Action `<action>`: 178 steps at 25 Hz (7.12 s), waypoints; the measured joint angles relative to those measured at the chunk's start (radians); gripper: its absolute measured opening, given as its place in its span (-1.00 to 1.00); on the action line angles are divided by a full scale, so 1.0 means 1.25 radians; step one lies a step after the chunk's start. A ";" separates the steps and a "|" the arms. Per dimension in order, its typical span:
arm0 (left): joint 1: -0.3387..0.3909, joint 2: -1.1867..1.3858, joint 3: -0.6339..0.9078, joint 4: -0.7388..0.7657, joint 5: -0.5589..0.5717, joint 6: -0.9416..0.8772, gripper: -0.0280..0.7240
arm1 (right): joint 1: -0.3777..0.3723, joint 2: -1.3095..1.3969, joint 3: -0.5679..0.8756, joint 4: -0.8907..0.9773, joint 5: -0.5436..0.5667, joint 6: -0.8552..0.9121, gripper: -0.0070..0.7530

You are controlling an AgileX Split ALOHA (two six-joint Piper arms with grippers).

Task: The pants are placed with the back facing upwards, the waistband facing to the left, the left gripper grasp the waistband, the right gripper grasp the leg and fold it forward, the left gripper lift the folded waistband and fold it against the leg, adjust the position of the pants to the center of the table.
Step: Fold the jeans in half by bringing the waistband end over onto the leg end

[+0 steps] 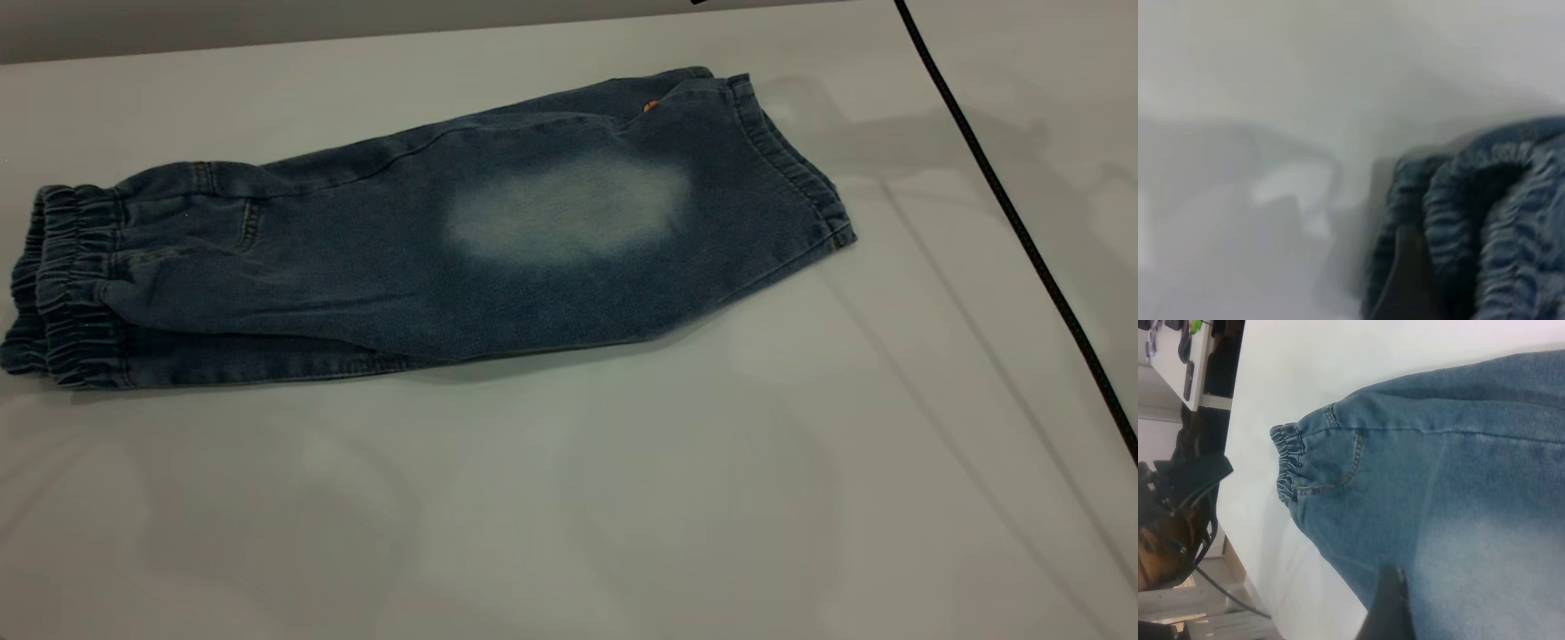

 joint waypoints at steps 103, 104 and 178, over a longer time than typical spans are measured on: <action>-0.113 0.099 -0.224 0.442 0.335 -0.215 -0.72 | 0.298 0.091 0.000 -0.236 -0.264 0.112 0.41; -0.113 0.084 -0.224 0.442 0.337 -0.215 -0.72 | 0.311 0.102 0.000 -0.236 -0.264 0.112 0.41; -0.437 0.036 -0.324 0.264 0.360 -0.182 -0.72 | 0.165 -0.177 -0.120 -0.495 -0.052 0.227 0.28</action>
